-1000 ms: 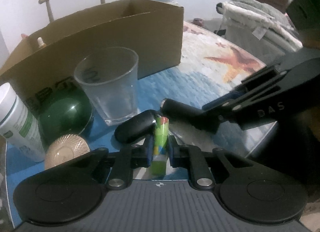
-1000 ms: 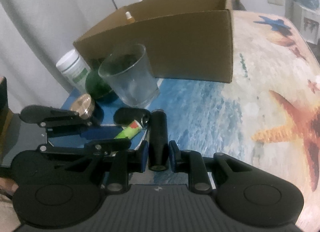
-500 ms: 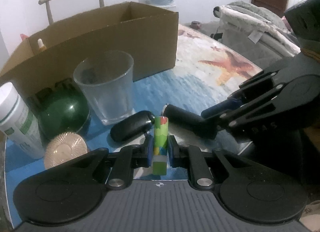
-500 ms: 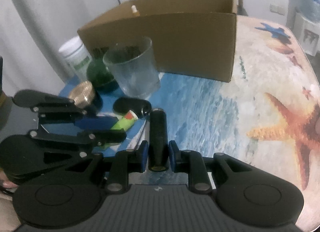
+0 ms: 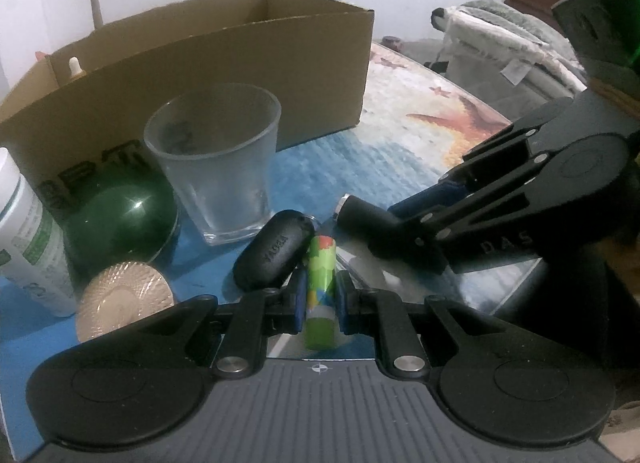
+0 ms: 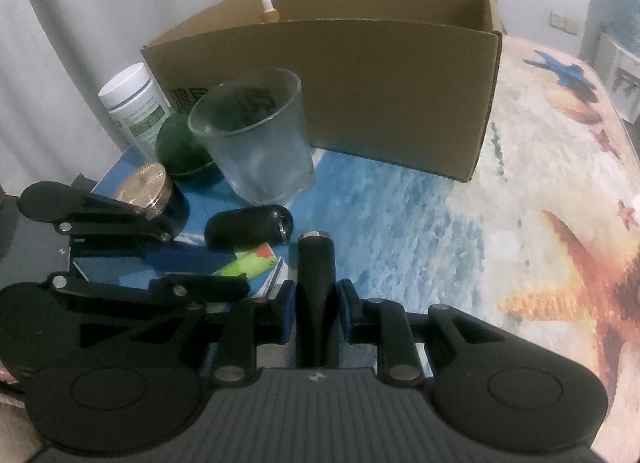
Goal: Organize rigid objects
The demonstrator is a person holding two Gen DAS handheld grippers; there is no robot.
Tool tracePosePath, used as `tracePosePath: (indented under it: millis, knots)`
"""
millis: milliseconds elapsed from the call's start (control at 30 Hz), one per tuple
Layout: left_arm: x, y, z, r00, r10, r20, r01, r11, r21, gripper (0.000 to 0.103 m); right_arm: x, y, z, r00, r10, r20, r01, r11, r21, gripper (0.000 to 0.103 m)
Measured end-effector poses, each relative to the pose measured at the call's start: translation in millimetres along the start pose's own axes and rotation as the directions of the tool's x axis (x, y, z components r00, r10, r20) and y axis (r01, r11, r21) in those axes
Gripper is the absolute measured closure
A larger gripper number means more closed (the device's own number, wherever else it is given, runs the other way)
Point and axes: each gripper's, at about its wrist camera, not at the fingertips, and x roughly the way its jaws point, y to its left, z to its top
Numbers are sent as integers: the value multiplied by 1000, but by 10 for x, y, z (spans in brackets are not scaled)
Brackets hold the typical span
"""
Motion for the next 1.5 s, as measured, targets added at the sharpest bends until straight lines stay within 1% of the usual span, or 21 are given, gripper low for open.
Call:
tracePosePath:
  millis: [233,400,533,633,867,1067,1133,1233,1500]
  knots:
    - [-21,-3,-2,1000,-2,11,2,1000,0,89,-62,-17,-47,999,-4,32,3,1000,24,79]
    - [-144,-13,18,999,6,44,-6,1000,-1,89,-258,-14,-80,996,1,84,-4,999,35,79]
    - [-247,-41,30,997,12,72,-13,1000,8,89,-386,30,-73,993,2,115,-4,1000,16,80]
    - [-225,-56,8,998,13,59,-14,1000,9,89,-348,35,-78,995,5,102,-6,1000,10,80]
    - [-174,-68,-51,1000,1,30,-1,1000,7,89,-211,15,-158,999,-7,31,7,1000,5,80]
    - [-102,-72,-37,1000,-8,16,8,1000,12,89,-102,48,-110,1000,4,-17,-5,1000,-18,79]
    - [-75,-50,-40,1000,-9,10,9,1000,4,89,-88,97,-104,1000,-5,-9,5,999,-51,79]
    - [-61,-30,-42,1000,-9,7,9,1000,-6,89,-87,98,-103,1000,1,3,-1,999,-48,80]
    - [-210,14,19,998,0,60,1,1000,-15,89,-350,98,-44,995,-6,97,9,1000,-29,80]
